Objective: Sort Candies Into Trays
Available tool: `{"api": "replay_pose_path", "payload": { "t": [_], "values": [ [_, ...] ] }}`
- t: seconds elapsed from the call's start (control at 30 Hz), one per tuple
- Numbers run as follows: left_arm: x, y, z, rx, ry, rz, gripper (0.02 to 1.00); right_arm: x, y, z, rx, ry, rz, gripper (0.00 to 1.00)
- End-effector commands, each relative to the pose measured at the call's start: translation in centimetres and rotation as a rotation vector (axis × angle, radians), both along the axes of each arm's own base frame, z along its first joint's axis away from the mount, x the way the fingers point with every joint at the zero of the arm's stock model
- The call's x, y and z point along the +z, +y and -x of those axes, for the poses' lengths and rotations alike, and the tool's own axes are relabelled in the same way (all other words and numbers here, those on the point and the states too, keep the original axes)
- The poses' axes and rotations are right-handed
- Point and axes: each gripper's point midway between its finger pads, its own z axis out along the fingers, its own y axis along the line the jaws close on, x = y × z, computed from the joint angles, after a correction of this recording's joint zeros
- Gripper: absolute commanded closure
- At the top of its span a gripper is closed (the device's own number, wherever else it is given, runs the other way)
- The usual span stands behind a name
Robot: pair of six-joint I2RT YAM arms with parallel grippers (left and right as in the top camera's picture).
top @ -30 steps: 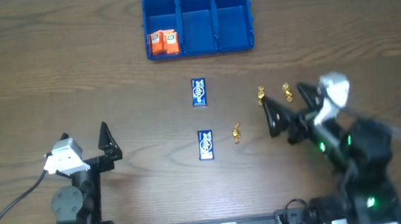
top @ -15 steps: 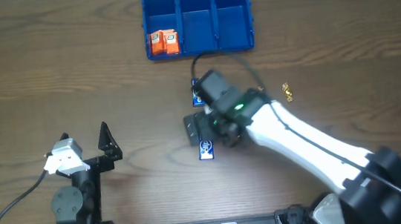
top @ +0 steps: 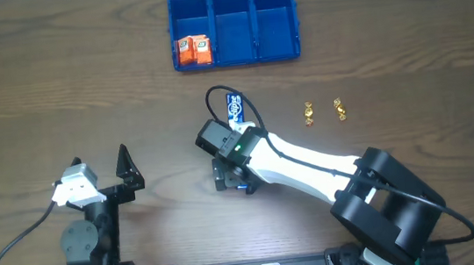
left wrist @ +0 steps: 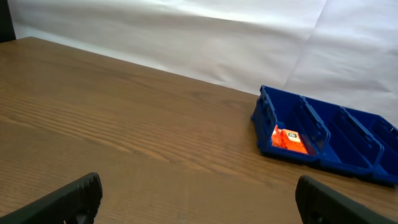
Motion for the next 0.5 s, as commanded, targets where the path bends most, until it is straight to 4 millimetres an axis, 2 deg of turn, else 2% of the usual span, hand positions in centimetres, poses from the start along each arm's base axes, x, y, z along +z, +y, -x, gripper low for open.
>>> {"api": "replay_pose_path", "payload": {
  "t": [0.03,0.13,0.2,0.27,0.43,0.5],
  "values": [
    [-1.8,0.2,0.1,0.007,0.052,-0.008,0.020,-0.5,-0.2,-1.1,-0.047,-0.038,0.035,0.047],
    [-1.8,0.2,0.1,0.007,0.052,-0.008,0.020,-0.9,-0.1,-1.2,-0.048,-0.038,0.035,0.091],
    [-1.8,0.2,0.1,0.007,0.052,-0.008,0.020,-1.0,0.0,-1.2,-0.048,-0.038,0.035,0.163],
    [-1.8,0.2,0.1,0.007,0.052,-0.008,0.020,-1.0,0.0,-1.2,-0.048,-0.039,0.034,0.259],
    [-1.8,0.2,0.1,0.007,0.052,-0.008,0.020,-1.5,-0.1,-1.2,-0.048,-0.031,0.043,0.597],
    [-1.8,0.2,0.1,0.007,0.052,-0.008,0.020,-1.5,0.2,-1.3,-0.048,-0.032,0.029,0.671]
  ]
}}
